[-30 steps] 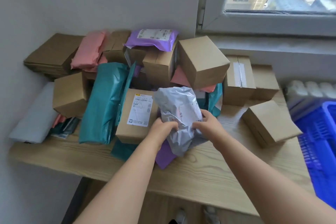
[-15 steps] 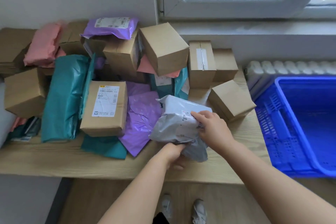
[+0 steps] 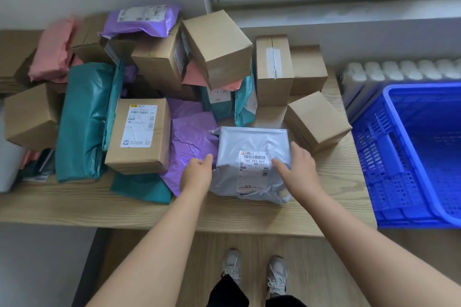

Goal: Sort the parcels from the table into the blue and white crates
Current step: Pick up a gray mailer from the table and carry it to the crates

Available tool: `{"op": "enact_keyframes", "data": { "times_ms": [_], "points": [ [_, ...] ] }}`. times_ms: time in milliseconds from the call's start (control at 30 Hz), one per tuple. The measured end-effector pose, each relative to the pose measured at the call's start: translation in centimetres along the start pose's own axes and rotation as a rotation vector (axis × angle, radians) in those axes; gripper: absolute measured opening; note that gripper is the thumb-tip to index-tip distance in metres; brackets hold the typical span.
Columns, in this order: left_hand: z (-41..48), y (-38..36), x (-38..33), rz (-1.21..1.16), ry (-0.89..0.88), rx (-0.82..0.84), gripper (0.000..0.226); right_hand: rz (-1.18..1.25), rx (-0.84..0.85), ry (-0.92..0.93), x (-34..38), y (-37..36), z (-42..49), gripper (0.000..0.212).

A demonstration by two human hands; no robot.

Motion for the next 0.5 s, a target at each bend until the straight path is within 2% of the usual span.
{"op": "enact_keyframes", "data": {
  "times_ms": [67,133,167,267,333,433,500],
  "points": [
    [0.0,-1.5,-1.0,-0.11,-0.014,0.186,0.055,0.241,0.166,-0.149,-1.4,-1.0,0.1,0.081],
    [-0.6,-2.7,-1.4,-0.164,0.018,0.308,0.067,0.445,0.306,-0.211,-1.9,-1.8,-0.4,0.065],
    [-0.6,-3.0,-1.3,-0.179,0.016,0.321,0.07,0.446,0.322,-0.188,-1.9,-1.8,-0.5,0.061],
    [-1.3,-2.7,-0.8,-0.232,0.045,0.352,0.082,0.401,0.236,-0.15,-1.7,-1.0,-0.8,0.057],
    [-1.9,-2.3,-0.7,-0.314,0.066,0.399,0.09,0.466,0.22,-0.115,-0.8,0.1,-1.3,0.043],
    [-2.3,-1.7,-1.0,-0.511,0.036,0.44,0.082,0.541,0.181,-0.063,0.7,1.9,-2.0,0.036],
    [-2.4,-1.5,-1.1,-0.632,0.043,0.442,0.099,0.606,0.149,-0.041,1.4,2.8,-2.3,0.037]
  ]
}}
Point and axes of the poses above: each hand's wrist, its own z-axis towards the middle knuckle, its own y-axis out of the back of the hand, x = y × z, the point moved 3 cm from there along z, towards the middle knuckle, and after that the axes turned 2 degrees about y, right-handed, at the moved point
